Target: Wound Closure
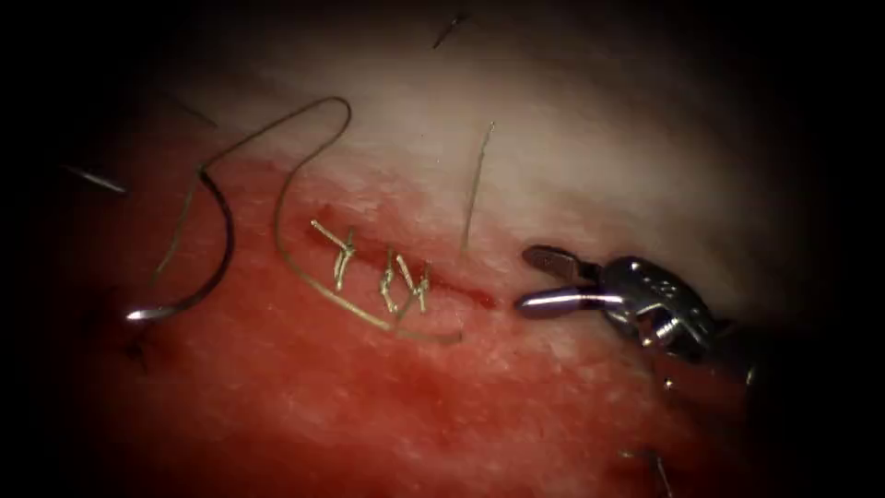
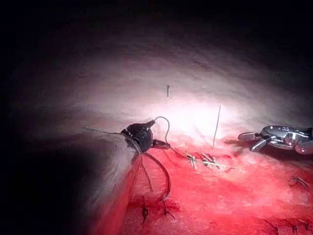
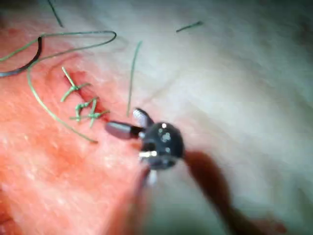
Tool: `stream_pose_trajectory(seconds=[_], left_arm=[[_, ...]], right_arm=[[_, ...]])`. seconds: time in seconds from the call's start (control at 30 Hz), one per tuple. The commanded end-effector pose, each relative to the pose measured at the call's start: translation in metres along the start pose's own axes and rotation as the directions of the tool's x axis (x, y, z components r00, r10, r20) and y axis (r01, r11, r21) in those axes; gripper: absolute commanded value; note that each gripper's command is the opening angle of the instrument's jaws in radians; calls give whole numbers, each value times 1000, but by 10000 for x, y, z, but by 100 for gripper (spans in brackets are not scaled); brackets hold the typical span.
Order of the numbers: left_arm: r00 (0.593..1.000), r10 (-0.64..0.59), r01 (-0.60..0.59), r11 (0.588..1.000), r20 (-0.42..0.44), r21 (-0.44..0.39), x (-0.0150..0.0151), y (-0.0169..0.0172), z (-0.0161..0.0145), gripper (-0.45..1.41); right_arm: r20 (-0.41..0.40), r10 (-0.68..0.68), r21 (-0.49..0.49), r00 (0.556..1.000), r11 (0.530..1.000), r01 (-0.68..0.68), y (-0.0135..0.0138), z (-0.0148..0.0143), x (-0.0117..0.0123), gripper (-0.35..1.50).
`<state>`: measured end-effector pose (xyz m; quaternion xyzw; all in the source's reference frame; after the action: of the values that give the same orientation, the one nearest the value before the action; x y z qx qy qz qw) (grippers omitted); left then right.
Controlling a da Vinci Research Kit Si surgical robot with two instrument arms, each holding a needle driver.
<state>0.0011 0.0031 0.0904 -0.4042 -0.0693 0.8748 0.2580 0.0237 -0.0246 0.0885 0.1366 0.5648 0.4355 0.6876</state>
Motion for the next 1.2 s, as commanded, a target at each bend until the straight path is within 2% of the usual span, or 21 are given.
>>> stream_pose_trajectory(seconds=[0.03, 0.13, 0.3, 0.5, 0.63, 0.83, 0.93, 1.0, 1.07, 1.2], left_arm=[[1000, 0, 0, 1000, 2, 11, -3, -5, 19, 41], [999, 21, -22, 999, 35, 25, -10, -13, 47, 34], [992, -30, 22, 998, 123, 66, -28, -23, 93, 34], [971, -102, 81, 991, 215, 104, -56, -43, 138, 47], [953, -146, 113, 984, 267, 136, -73, -59, 152, 59], [914, -204, 155, 974, 350, 163, -94, -66, 164, 57], [895, -224, 196, 974, 386, 111, -102, -58, 168, 52], [886, -244, 236, 969, 394, 69, -105, -51, 170, 42], [881, -254, 249, 966, 399, 67, -106, -50, 170, 34], [870, -258, 257, 965, 421, 60, -106, -52, 173, 32]], right_arm=[[-2, 1, 3, 1000, 1000, -1, 0, 10, -3, 143], [1, 1, 6, 1000, 1000, -1, 0, 10, -3, 143], [4, 0, 5, 1000, 1000, 0, -1, 11, -4, 143], [7, 0, 5, 1000, 1000, 0, -4, 11, -4, 143], [9, 0, 5, 1000, 1000, 0, -4, 11, -4, 143], [14, -1, 3, 1000, 1000, 1, -6, 13, -5, 143], [14, -1, 2, 1000, 1000, 1, -7, 13, -5, 143], [17, -1, 2, 1000, 1000, 1, -6, 13, -5, 143], [17, -1, 1, 1000, 1000, 1, -6, 14, -5, 143], [17, -7, 2, 1000, 1000, 7, -7, 14, -6, 143]])
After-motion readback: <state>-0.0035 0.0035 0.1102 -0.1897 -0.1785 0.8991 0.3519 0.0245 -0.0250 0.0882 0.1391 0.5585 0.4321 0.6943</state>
